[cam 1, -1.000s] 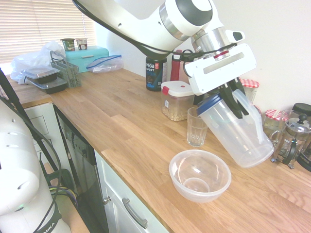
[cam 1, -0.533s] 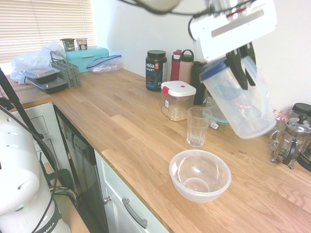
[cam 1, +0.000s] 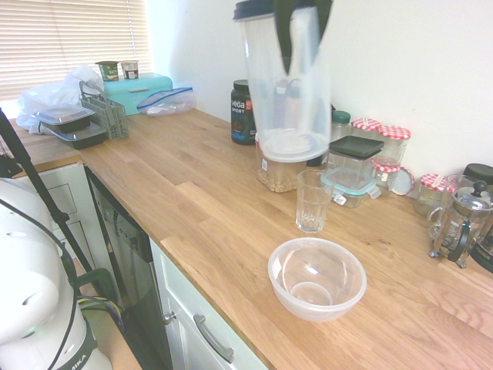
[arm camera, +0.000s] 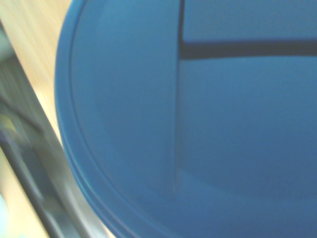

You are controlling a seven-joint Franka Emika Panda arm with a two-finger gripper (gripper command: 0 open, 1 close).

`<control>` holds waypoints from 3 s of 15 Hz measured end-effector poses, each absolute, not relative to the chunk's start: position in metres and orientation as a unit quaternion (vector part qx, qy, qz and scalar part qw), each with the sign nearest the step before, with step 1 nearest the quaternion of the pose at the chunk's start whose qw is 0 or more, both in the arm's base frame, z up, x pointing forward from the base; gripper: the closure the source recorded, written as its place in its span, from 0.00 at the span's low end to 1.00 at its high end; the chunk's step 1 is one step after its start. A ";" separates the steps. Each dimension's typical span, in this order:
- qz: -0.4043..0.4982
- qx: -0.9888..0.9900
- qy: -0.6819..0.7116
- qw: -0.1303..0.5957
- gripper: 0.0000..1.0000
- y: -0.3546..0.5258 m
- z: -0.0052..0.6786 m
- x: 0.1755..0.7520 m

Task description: Pour me some water

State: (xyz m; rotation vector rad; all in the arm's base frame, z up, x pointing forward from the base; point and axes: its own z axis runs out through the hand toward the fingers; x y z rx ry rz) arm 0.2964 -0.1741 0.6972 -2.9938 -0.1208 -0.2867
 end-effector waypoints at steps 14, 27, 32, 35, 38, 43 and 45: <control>-0.134 -0.984 0.104 0.054 1.00 0.082 0.496 0.308; -0.087 -0.976 0.176 0.095 0.00 0.156 0.460 0.356; -0.078 -0.976 0.182 0.092 0.00 0.164 0.453 0.360; -0.079 -0.975 0.184 0.095 0.00 0.163 0.453 0.363; -0.080 -0.974 0.188 0.098 0.00 0.160 0.455 0.366; -0.081 -0.979 0.164 0.090 0.00 0.157 0.464 0.354; -0.095 -0.983 0.138 0.082 0.00 0.147 0.482 0.329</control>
